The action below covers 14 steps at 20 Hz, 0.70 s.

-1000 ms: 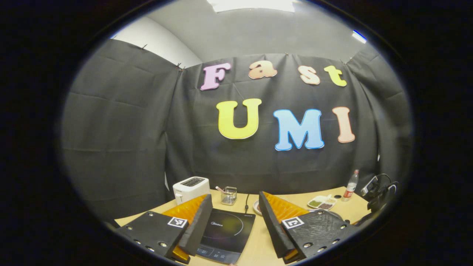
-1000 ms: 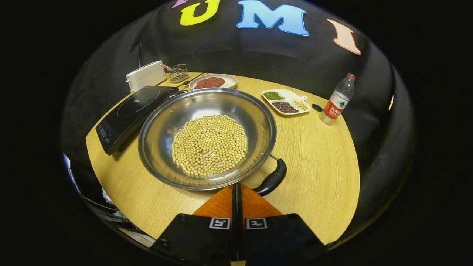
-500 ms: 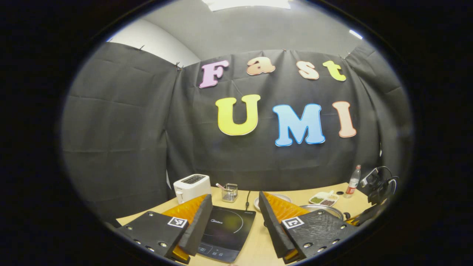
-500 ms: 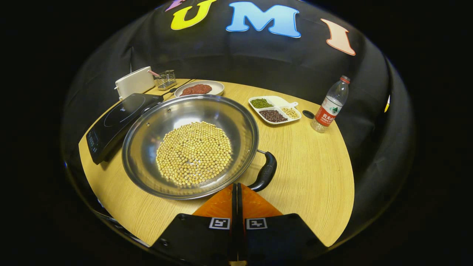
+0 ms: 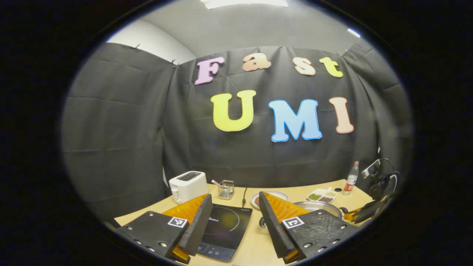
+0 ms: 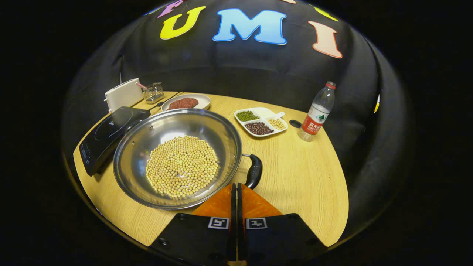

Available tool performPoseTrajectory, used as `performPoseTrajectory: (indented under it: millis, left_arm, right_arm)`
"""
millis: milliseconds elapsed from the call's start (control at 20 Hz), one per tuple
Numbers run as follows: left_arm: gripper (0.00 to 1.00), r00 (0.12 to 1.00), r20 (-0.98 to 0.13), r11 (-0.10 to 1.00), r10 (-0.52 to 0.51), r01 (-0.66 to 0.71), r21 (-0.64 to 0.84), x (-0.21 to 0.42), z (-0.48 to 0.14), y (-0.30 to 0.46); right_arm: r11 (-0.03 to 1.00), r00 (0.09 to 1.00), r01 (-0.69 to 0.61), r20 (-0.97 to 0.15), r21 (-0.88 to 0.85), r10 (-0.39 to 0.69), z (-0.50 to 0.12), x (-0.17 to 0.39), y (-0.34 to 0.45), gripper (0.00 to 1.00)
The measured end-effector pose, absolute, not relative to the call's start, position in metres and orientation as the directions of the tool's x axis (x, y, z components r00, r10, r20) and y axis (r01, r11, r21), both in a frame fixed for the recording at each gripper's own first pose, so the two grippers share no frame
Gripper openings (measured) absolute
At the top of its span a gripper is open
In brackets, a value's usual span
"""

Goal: First push the handle of the pot to place it horizontally, then grasp the pot with both hands and set it on the induction cooktop.

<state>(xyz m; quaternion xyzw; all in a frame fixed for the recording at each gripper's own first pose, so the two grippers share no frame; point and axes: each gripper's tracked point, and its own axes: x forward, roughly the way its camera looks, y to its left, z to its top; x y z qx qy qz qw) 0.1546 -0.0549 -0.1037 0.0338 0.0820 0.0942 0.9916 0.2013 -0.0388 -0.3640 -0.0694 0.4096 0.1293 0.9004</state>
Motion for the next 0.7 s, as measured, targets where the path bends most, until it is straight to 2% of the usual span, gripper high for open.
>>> performPoseTrajectory:
  millis: [50,150,300,400,500,600,650,700]
  left_arm:
    - [0.75,0.972,-0.162,0.984,0.171,-0.162,0.068,0.158,-0.107,-0.058]
    - [0.75,0.973,-0.177,0.989,0.146,-0.139,0.054,0.165,-0.115,-0.061]
    - [0.75,0.974,-0.203,0.994,0.105,-0.102,0.024,0.179,-0.128,-0.064]
    - [0.75,0.969,-0.238,0.997,0.073,-0.074,0.002,0.192,-0.143,-0.068]
    - [0.75,0.963,-0.266,0.999,0.045,-0.050,-0.012,0.205,-0.158,-0.071]
    - [0.75,0.957,-0.287,0.999,0.029,-0.035,-0.014,0.216,-0.170,-0.073]
    - [0.75,0.954,-0.299,1.000,0.021,-0.024,-0.008,0.222,-0.177,-0.076]
    - [0.75,0.950,-0.312,1.000,0.016,-0.014,0.007,0.228,-0.184,-0.076]
  right_arm:
    - [0.962,0.654,-0.272,-0.736,-0.012,0.175,-0.355,0.203,-0.041,0.02]
    - [0.971,0.704,-0.238,-0.688,0.008,0.178,-0.337,0.205,-0.045,0.19]
    - [0.978,0.752,-0.202,-0.633,0.048,0.186,-0.316,0.205,-0.047,0.96]
    - [0.982,0.775,-0.182,-0.608,0.049,0.174,-0.308,0.208,-0.049,0.93]
    - [0.983,0.790,-0.175,-0.589,0.048,0.169,-0.302,0.209,-0.049,0.95]
    - [0.981,0.783,-0.185,-0.596,0.049,0.178,-0.304,0.209,-0.047,0.93]
    - [0.981,0.779,-0.189,-0.601,0.048,0.180,-0.306,0.209,-0.047,0.95]
    - [0.980,0.774,-0.194,-0.607,0.046,0.181,-0.309,0.210,-0.046,0.92]
